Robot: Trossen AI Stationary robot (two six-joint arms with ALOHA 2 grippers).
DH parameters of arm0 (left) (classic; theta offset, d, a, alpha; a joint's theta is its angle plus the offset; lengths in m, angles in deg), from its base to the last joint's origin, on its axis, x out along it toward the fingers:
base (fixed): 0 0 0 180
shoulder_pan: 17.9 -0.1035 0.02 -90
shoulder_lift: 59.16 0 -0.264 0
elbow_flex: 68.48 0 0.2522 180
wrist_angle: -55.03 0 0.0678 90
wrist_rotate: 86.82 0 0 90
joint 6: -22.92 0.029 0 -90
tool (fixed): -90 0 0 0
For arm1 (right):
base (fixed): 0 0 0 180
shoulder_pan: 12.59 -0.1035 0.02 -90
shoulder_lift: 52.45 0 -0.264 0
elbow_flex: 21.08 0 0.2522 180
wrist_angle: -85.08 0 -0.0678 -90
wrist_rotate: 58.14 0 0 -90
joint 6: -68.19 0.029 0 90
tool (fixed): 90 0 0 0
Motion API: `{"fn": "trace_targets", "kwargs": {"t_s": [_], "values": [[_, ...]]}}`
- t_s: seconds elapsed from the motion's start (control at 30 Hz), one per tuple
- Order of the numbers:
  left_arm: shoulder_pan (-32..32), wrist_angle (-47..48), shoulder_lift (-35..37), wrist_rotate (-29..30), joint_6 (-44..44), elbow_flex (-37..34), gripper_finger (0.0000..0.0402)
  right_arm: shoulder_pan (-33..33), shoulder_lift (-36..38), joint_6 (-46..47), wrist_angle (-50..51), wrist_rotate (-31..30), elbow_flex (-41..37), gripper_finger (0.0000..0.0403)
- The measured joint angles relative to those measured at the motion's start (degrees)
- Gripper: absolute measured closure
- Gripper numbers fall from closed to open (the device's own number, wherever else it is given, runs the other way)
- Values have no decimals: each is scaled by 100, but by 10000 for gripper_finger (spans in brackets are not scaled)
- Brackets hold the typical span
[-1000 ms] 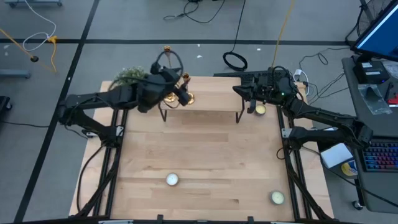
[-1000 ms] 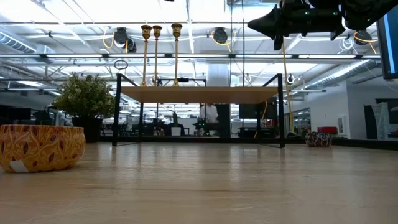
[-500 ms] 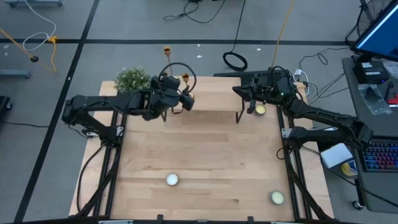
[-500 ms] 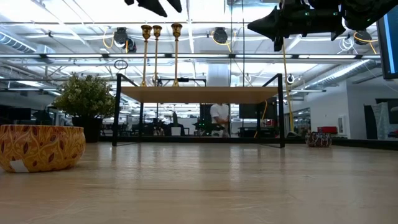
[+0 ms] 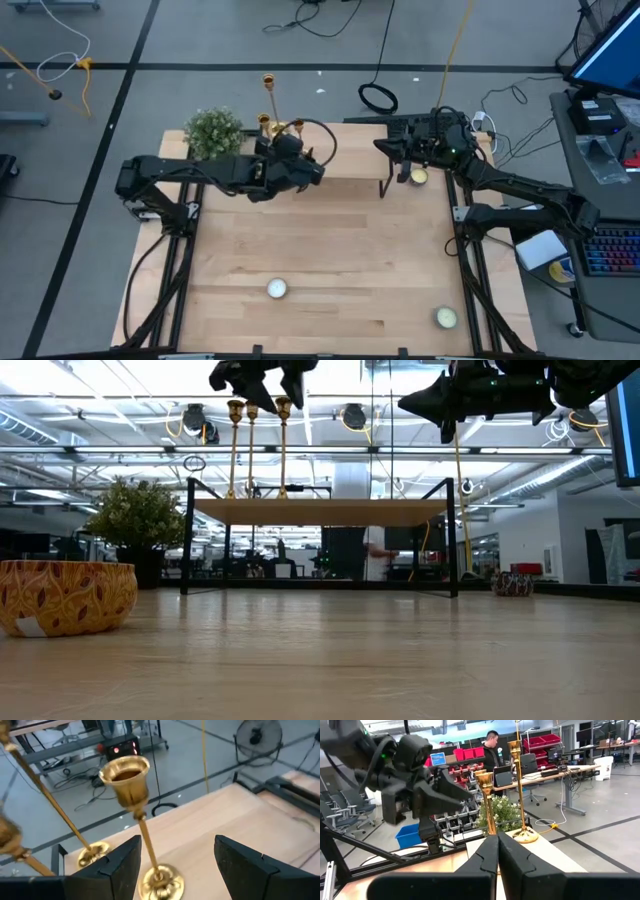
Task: Pick & Place candle stick holders
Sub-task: Put the gold candle holder on the shelf
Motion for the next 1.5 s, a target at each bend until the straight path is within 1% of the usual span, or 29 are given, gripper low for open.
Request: {"fn": "trace_targets", "kwargs": {"t_s": [0.1,0.37,0.47,0.97,1.33,1.43,1.5], "values": [[-11,-50,-15,62,-216,26,151,0,0,0,-8,0,0,399],[-14,-30,-238,-16,-442,4,151,0,0,0,-7,0,0,399],[-15,-67,-337,74,-576,15,151,-1,0,0,-4,2,0,399],[-206,-155,-609,28,-920,15,151,0,0,2,6,4,0,399],[-449,-151,-728,-235,-1038,14,151,0,0,2,11,4,0,399],[-503,-125,-770,-299,-1036,11,159,-1,0,2,11,5,0,399],[-516,-121,-768,-300,-1036,9,174,0,0,2,13,4,0,399]]}}
